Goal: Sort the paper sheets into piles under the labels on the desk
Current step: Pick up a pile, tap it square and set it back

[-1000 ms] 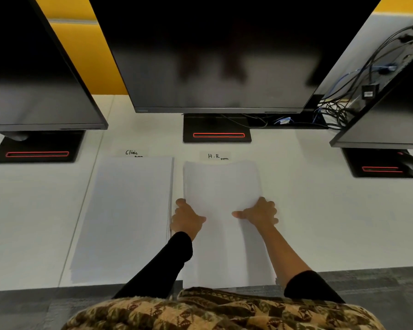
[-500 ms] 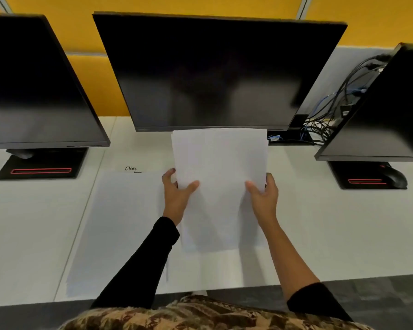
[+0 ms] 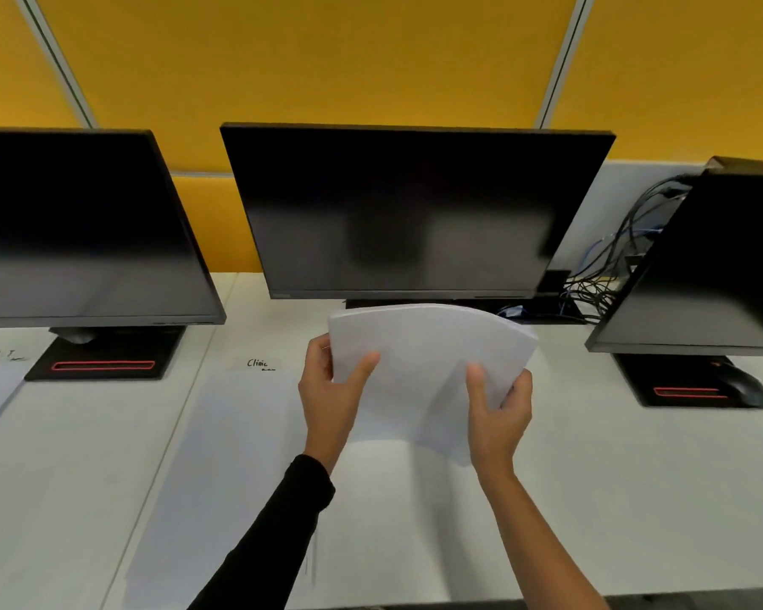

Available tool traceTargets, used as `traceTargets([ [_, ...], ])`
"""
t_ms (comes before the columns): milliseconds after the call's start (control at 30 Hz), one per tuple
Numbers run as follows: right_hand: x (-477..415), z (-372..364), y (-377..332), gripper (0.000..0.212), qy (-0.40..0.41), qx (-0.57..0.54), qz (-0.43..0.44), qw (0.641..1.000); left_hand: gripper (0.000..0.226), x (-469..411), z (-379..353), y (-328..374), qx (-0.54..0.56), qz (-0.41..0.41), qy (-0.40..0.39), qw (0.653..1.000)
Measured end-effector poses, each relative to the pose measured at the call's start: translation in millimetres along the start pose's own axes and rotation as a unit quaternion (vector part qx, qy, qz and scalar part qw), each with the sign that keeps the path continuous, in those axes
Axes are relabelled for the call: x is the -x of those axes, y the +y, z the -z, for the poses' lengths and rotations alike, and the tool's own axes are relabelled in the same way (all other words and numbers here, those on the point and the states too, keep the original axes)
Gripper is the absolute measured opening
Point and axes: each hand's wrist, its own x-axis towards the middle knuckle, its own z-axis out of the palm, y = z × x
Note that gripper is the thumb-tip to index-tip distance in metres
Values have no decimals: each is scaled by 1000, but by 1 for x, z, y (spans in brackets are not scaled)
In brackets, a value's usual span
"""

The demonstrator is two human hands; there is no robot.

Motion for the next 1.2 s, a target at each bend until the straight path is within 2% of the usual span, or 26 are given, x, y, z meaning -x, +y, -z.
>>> traceTargets([
  [133,-9,0,-9,54,-4,-25,10,1000,41,-7,-4,8,-3,14,-10,1000],
  [167,-10,-1,-13,51,1,-35,15,999,41,-8,-7,11,2,15,-3,1000],
  [267,-16,-8,-31,19,34,-66,4,997,33,-11,-16,23,11,22,29,999],
  [433,-28,-18,-45,43,92,-121,-67,986,27,-18,-29,34,34,77,98,992],
  [567,-31,-21,-49,37,91,-99,-87,987,22,-23,-28,36,33,117,103,987],
  [767,-29,-20,-45,37,95,-98,-88,987,16,-15,-28,41,60,102,118,986],
  [867,-26,-21,-47,38,93,-113,-67,987,19,-12,-27,40,64,92,128,985],
  [967,-18,-15,-41,24,38,-97,16,994,26,-12,-27,38,71,89,132,985],
  [1033,-14,-10,-30,24,10,-68,50,996,27,-12,-29,41,68,75,137,985],
  [1200,-12,-8,-23,10,36,-42,54,997,36,-10,-34,47,48,45,131,989],
])
